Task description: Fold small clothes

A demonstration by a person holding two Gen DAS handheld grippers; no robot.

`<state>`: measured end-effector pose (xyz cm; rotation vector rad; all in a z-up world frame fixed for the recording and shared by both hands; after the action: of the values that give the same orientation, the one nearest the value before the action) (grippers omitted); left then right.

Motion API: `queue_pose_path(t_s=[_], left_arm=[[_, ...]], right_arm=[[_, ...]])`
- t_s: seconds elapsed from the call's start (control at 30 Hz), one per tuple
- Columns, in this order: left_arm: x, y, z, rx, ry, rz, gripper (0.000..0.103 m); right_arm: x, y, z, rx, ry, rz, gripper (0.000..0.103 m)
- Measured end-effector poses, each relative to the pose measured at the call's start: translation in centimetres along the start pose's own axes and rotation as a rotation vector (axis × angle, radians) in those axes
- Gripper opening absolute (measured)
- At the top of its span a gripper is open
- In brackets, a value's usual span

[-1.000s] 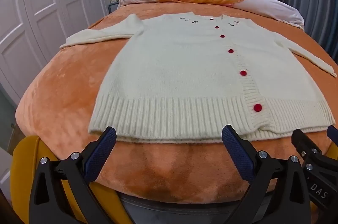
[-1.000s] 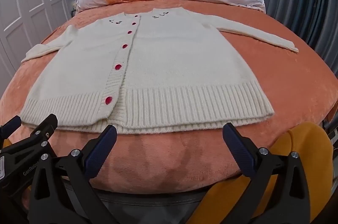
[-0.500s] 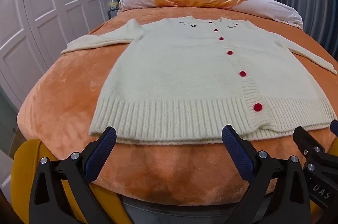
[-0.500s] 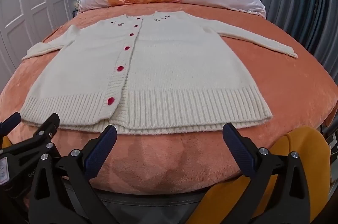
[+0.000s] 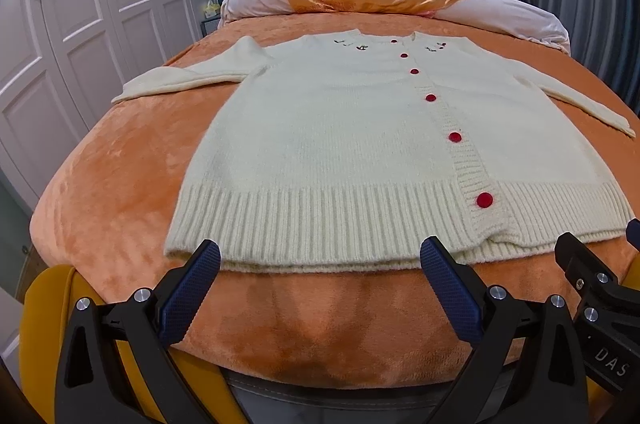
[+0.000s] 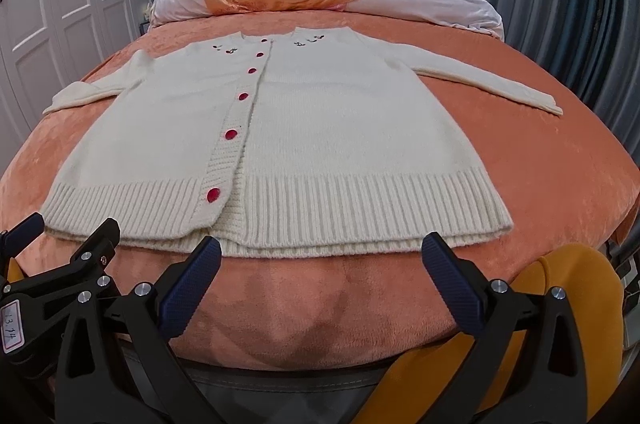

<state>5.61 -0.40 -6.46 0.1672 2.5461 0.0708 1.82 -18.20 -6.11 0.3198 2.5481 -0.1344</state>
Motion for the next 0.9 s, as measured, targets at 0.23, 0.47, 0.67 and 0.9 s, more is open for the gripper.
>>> queue_pose_path(t_s=[0.23,0.47,0.67,0.9], left_arm=[[0.12,0.03,0.26,0.002,0.011,0.000,0.098],[0.21,-0.04,0.44,0.002,0.019,0.003,0.098],[0.36,-0.07,0.62,0.006,0.029,0.003,0.098],[0.44,-0.08,0.85,0.004,0.037,0.004,0.098]], right_arm=[[0.10,0.10,0.01,0.002,0.003,-0.003,0.098],[0.24,0.25,0.03,0.005,0.006,-0.006,0.098],[0.26,0.28,0.06,0.004,0.006,-0.005,0.098],[0.29,0.45,0.08,0.004,0.008,-0.009,0.098]])
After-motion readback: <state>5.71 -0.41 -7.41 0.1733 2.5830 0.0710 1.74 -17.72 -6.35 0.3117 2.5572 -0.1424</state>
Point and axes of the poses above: each gripper's, at about its wrist camera, not at the fingertips, and z roughly the way its jaws point, y to its left, x to its underside, the point moved 8 cm from there along z, roughly the way its jaws point, and after that the axes turned 11 degrees about y, right-handed, at the moved point
